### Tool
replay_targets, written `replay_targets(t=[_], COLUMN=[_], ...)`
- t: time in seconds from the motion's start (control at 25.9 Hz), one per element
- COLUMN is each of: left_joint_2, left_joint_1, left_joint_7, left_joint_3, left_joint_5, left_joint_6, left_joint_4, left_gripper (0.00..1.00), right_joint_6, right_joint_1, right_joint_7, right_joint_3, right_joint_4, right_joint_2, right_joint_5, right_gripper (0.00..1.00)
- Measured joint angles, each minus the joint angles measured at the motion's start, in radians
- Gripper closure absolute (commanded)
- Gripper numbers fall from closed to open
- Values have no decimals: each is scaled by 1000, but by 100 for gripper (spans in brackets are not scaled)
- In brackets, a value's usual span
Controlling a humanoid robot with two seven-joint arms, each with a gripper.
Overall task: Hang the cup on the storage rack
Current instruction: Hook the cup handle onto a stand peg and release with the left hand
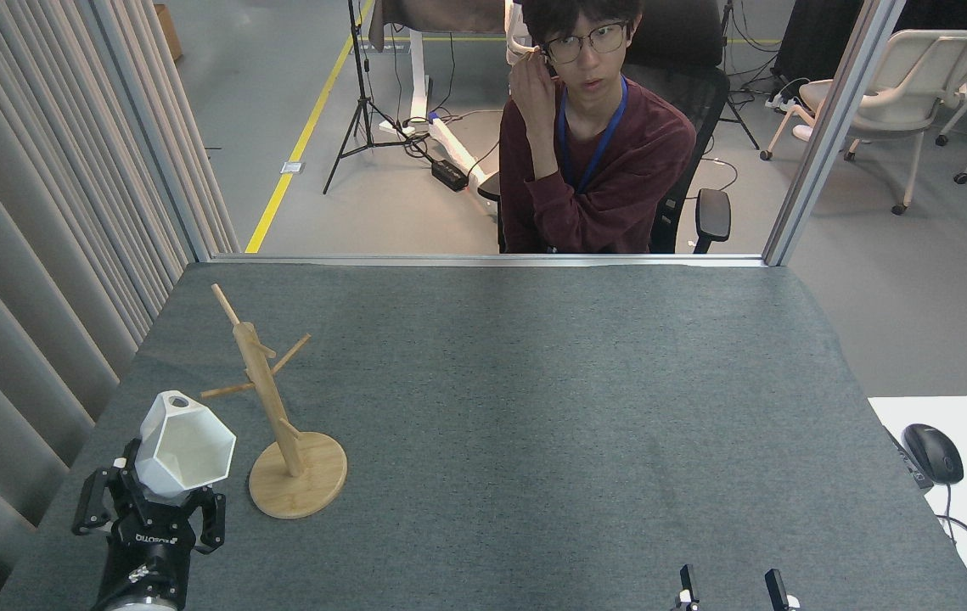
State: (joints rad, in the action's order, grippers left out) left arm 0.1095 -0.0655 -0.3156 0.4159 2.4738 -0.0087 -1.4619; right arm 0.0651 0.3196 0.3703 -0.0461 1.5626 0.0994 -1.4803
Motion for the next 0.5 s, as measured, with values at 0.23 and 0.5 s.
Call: replay_targets(t=[0.23,0.5], left_joint_2=[5,6], left_joint_1=[-29,-39], left_joint_7=[0,0], left_joint_3=[-16,-69], left_joint_5=[44,91], left_joint_6=[0,1], left_joint_4=[3,20], left_gripper=[62,54], right_joint_6=[2,2], right_joint_1=[-1,-1], right_joint_7=[0,4], right_joint_3=[-1,-4], right_joint_4=[-1,-2], right_joint_2=[0,2], right_joint_5=[0,1], right_gripper=[1,1])
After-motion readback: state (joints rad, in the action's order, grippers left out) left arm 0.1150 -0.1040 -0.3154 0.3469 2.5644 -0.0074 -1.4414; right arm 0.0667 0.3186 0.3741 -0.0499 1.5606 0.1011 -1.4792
